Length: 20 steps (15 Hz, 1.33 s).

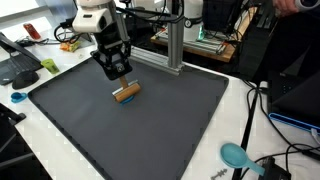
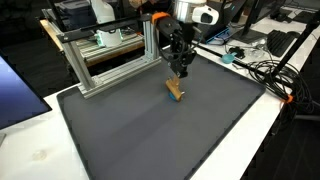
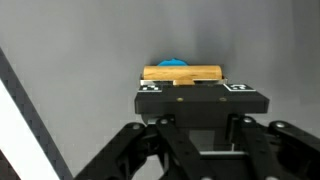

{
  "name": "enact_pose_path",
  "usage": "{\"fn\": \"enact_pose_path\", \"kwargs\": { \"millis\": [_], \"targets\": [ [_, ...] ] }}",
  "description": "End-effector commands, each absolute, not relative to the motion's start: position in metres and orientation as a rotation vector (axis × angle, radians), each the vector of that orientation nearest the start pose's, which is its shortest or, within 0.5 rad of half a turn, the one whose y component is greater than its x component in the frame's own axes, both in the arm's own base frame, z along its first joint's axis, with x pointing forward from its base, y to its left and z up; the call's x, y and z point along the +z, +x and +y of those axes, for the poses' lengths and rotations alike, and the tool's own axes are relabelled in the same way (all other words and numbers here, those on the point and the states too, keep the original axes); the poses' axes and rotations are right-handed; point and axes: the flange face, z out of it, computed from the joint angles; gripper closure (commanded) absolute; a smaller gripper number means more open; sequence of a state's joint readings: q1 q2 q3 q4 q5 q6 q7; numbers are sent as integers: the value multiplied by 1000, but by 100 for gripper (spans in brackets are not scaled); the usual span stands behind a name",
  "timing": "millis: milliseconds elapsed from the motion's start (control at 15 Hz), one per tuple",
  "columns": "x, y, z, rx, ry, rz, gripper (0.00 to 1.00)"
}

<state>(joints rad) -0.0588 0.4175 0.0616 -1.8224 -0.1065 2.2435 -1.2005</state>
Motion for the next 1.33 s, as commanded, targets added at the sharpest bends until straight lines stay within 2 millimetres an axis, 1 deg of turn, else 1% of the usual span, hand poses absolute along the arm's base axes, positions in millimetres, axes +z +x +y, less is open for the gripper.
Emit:
{"fn": "enact_pose_path", "kwargs": {
  "millis": [0,600,1267],
  "targets": [
    [259,647,-29,178,-2582,-1902,78],
    [255,646,-29,221,-2583,-1919,78],
    [254,648,-29,251,-2578,-1948,78]
  ]
}}
